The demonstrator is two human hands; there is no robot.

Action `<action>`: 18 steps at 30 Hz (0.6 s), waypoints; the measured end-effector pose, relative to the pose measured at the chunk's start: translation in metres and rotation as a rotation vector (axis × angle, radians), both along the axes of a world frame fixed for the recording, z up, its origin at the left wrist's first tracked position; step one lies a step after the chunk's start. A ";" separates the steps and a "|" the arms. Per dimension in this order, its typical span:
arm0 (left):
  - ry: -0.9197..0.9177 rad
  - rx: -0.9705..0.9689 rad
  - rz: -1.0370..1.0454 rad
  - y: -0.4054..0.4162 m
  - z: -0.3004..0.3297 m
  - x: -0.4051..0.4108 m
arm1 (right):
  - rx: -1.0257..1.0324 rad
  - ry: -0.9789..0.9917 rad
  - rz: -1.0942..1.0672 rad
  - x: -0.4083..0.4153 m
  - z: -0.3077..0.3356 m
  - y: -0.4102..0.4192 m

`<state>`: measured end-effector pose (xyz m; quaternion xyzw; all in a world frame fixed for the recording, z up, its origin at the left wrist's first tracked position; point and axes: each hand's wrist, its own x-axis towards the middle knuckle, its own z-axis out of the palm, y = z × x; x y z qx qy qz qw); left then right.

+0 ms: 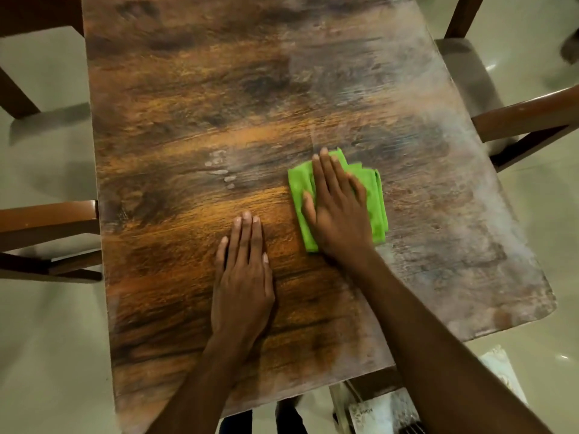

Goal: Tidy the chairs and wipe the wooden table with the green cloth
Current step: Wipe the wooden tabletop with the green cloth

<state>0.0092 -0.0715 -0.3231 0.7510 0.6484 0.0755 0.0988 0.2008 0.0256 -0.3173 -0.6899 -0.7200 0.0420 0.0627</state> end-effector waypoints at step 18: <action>-0.123 0.017 0.003 0.003 0.009 -0.003 | -0.175 -0.029 -0.146 0.010 0.014 -0.171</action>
